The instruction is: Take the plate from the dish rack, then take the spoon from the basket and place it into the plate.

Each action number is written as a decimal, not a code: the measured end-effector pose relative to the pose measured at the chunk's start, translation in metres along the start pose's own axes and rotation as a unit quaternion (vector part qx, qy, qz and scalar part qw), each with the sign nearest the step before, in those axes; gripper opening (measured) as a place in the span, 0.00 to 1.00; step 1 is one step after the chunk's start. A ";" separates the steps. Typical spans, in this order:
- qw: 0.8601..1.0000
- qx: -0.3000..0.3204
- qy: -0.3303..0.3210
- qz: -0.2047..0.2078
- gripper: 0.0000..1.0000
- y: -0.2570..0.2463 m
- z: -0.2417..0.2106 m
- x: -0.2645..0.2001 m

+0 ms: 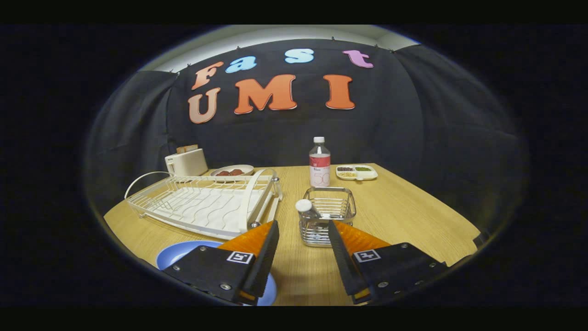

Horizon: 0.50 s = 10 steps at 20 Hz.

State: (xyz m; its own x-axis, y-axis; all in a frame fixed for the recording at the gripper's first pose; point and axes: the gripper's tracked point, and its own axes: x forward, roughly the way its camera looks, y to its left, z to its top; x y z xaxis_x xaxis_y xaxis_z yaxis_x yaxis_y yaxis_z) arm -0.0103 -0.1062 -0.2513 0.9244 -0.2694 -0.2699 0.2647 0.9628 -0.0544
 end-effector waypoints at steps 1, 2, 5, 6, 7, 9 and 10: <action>1.000 -0.003 -0.009 -0.006 0.62 -0.001 0.002 0.003; 1.000 -0.007 -0.017 -0.010 0.60 -0.002 0.004 0.005; 1.000 -0.009 -0.017 -0.009 0.44 0.004 -0.001 0.011; 1.000 -0.012 -0.023 -0.012 0.41 0.003 0.001 0.012; 0.999 -0.016 -0.030 -0.015 0.34 0.002 0.003 0.013; 0.999 -0.022 -0.035 -0.024 0.27 0.001 0.006 0.015; 0.999 -0.023 -0.039 -0.027 0.26 0.001 0.008 0.016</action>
State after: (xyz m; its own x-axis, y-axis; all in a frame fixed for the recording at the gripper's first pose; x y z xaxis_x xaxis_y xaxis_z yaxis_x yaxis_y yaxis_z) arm 0.0070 -0.1102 -0.2476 0.9279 -0.3207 -0.1900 0.3042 0.9461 -0.1112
